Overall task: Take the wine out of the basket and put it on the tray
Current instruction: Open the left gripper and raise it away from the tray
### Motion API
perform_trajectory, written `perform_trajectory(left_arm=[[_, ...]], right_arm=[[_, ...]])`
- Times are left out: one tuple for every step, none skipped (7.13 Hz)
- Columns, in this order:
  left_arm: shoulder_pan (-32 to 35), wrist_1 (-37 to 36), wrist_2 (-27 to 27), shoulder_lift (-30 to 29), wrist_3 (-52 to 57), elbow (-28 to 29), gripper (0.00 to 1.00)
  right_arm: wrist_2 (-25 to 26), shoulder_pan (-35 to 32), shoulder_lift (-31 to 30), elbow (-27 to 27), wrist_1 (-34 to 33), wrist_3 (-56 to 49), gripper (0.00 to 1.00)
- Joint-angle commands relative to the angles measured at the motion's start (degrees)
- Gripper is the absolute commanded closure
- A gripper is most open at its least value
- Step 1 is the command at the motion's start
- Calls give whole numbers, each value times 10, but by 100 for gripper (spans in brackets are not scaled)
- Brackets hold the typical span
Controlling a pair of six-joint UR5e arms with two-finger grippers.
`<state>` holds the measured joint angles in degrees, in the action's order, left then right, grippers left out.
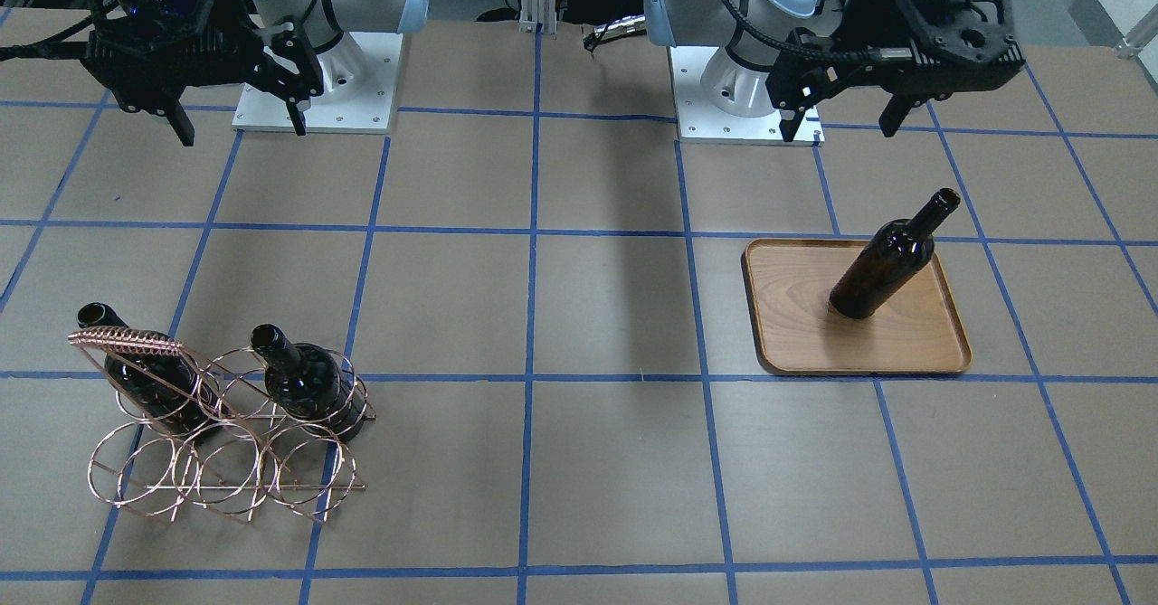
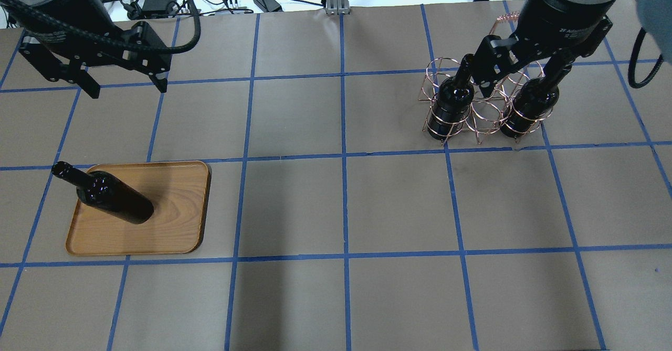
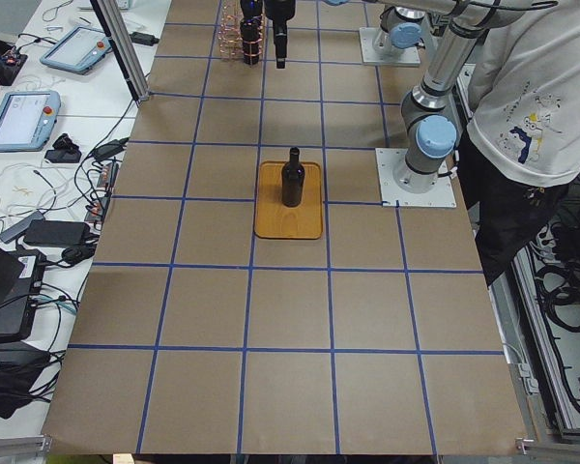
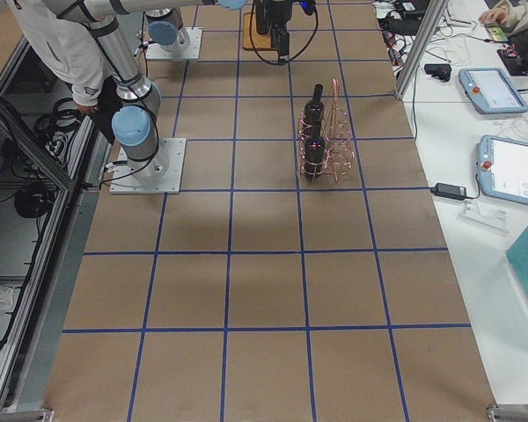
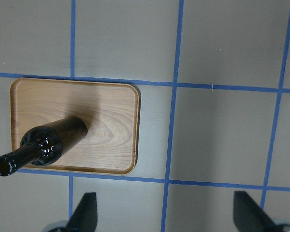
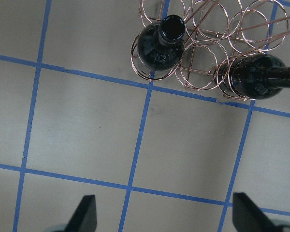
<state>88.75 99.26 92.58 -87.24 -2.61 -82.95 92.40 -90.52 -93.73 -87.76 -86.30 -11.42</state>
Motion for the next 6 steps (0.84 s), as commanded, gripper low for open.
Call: perform_trajectory(left_arm=[[15, -7, -6, -4, -11, 2, 0], [18, -11, -6, -6, -13, 2, 0], [18, -13, -7, -6, -13, 1, 0], [20, -13, -7, -6, -13, 0, 0], [20, -13, -6, -6, -13, -1, 0], [20, -13, -6, -5, -13, -1, 0]], right_arm=[[0, 0, -2, -3, 0, -1, 0], [-2, 0, 0, -3, -2, -1, 0], [-1, 0, -1, -3, -1, -1, 0], [-2, 0, 0, -4, -1, -1, 0], [-2, 0, -1, -5, -1, -1, 0], [-2, 0, -1, -5, -1, -2, 0]])
